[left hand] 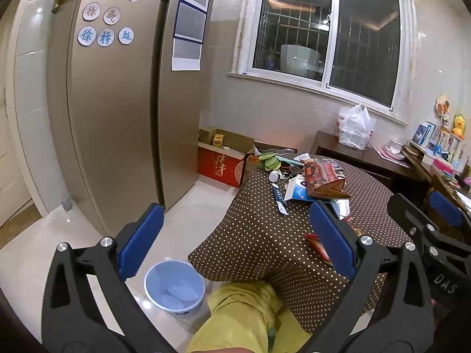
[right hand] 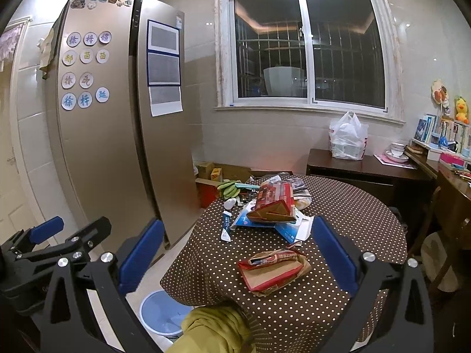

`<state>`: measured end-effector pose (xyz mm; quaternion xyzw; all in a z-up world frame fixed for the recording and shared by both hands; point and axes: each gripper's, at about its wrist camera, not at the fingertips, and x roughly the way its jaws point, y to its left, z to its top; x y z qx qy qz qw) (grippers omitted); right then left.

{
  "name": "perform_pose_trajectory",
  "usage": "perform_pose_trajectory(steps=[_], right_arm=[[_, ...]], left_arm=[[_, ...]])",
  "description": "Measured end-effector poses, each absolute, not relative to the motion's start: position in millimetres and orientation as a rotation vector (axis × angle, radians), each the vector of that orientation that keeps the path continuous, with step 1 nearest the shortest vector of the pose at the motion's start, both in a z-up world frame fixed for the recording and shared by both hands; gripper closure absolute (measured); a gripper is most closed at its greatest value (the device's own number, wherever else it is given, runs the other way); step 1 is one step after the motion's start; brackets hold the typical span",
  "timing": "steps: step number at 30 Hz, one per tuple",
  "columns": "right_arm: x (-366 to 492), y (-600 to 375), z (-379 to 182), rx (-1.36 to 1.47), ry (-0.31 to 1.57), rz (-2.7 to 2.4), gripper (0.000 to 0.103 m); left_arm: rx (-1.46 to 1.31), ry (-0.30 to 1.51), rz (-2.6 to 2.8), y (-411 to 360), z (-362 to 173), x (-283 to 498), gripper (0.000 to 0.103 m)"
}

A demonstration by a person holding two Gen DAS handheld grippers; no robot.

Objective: Collect trash

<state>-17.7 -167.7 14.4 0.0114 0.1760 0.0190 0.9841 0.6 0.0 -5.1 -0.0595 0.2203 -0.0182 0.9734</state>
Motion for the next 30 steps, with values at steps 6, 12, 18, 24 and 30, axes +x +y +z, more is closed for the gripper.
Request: perform_pose_trajectory(steps=[6,12,18,24,30], right_arm=[[-15.8,-167.0,13.9,0.026,0.359,0.042,0.004],[-15.5,-166.1,13.7,0.029,0.360,0.046,0.004],[-14.0,-165.7,13.3,0.035,0.360,0.053,0.004],[-10.9,-168.2,12.1,0.042,0.368,0.057,0.004],[-8.0,-170.2,10.6,0.049,0.375,0.064,0.004]], left_arm=[[-0.116,0.441,-0.032,0.6,-5.7,-1.0,0.006],[-0.119,0.440,-0.028,2.7,-5.4,-1.4,0.006],[-0.123,0.435,-0.020,4.5,-4.4,-0.5,0.006],[-0.125,0.441,-0.019,4.6,-3.9,1.0,0.006],[-0.117,0.443,-0.010,2.2,-4.6,3.3,0.006]])
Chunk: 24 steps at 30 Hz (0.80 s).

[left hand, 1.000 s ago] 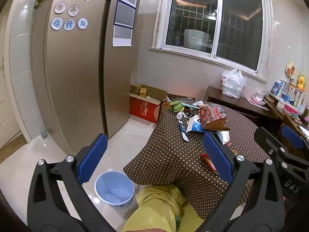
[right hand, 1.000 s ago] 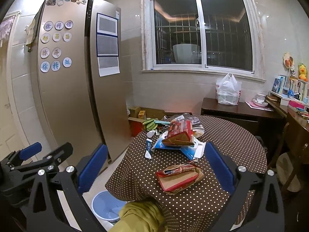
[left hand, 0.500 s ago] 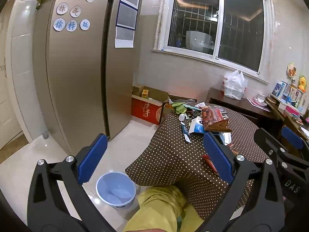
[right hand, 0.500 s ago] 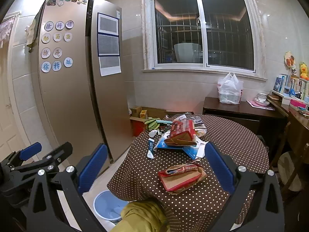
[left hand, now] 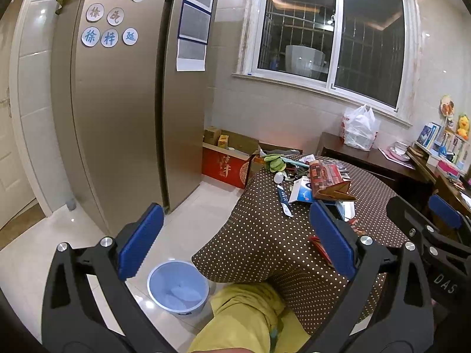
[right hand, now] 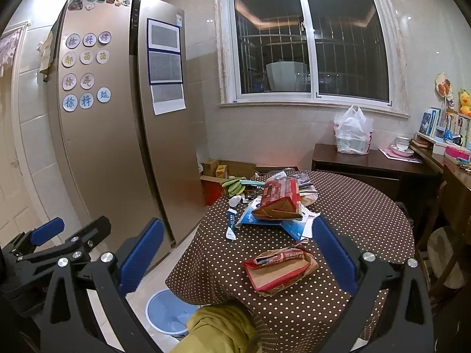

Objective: Collect trash

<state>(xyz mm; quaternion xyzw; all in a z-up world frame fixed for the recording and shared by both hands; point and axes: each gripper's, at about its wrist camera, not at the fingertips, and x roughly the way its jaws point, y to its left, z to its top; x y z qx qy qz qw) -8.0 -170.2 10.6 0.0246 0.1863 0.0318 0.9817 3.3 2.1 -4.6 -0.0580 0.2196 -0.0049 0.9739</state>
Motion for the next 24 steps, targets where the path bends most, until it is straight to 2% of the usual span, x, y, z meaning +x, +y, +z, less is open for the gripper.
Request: perform_pose_trajectory(steps=[10,24], right_arm=[[3,-172,3,0.053,0.405,0.066,0.004],[36,-171,-25,0.040,0.513,0.031,0.004]], left_arm=[[-0.112,0.471,0.004,-5,-11,12,0.006],[-0.121,0.604,-0.005,-7,-43,51,0.006]])
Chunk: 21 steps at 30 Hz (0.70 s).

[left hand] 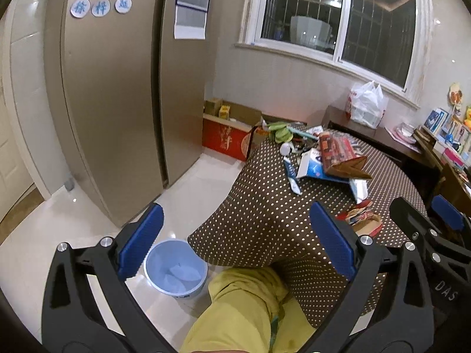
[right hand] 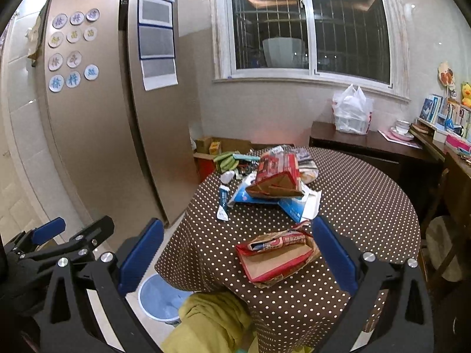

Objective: Collect trash
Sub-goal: 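Grasp the red-and-brown paper bag with the right gripper while the left gripper grasps the blue toothpaste tube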

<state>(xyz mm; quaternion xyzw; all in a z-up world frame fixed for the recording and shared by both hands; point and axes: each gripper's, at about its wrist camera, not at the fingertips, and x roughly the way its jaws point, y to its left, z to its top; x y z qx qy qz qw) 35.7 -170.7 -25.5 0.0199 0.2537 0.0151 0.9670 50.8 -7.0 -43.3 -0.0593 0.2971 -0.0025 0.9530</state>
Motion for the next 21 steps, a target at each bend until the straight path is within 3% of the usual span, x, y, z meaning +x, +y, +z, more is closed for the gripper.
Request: perform_pose_trajectory(steps=[21], right_arm=[[134,-204,-107,0.092,0.804,-0.107,0.004]], left_arm=[[-0.113,0.822,-0.050,-20,-103,134,0.006]])
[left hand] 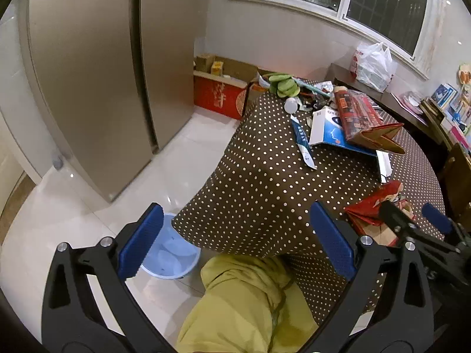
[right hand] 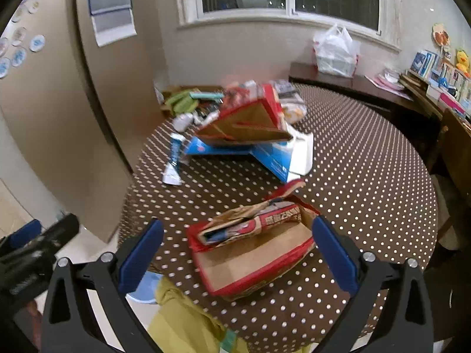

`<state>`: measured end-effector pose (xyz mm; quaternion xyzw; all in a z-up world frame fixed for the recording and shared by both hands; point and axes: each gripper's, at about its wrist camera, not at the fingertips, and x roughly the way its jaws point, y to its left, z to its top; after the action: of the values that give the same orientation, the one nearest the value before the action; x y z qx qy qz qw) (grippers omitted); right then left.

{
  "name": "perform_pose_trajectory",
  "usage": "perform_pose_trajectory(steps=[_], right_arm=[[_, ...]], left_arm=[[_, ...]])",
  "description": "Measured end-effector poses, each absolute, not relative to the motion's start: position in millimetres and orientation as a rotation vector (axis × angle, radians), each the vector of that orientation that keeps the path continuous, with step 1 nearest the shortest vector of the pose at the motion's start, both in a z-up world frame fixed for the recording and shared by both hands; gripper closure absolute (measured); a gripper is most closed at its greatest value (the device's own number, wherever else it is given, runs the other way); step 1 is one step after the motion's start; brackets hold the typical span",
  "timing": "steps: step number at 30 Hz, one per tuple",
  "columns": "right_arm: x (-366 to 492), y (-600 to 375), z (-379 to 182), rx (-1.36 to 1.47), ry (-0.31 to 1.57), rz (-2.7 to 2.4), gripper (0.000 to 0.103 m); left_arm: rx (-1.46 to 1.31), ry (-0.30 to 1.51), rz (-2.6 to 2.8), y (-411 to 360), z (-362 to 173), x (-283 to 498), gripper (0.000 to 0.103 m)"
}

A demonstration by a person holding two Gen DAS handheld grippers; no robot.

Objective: Collect trash
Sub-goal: 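Grasp the red-and-brown paper bag with the right gripper while the left gripper grasps the blue toothpaste tube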

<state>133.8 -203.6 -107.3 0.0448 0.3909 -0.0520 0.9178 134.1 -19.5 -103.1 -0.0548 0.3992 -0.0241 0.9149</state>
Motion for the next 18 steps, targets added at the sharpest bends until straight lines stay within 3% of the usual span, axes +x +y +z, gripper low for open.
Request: perform_pose_trajectory(steps=[6,14,16,18], right_arm=[[156,-207,-131,0.104,0.869,-0.136,0.004],[163,-198,-137,-0.009,0.820,-0.176,0.005],[161,-198,-136,-0.008,0.814,-0.166,0.007],[158,-203,-133,0.025,0.812,-0.145,0.017]], left_arm=[[-0.097,0.866,-0.068,-23,-114,144,0.006],[-0.074,0.901,-0.111,-34,-122,147,0.006],[-0.073,0.903,-0.120,-36,-122,146,0.006],[-0.068,0.898,-0.125,-38,-122,147,0.006]])
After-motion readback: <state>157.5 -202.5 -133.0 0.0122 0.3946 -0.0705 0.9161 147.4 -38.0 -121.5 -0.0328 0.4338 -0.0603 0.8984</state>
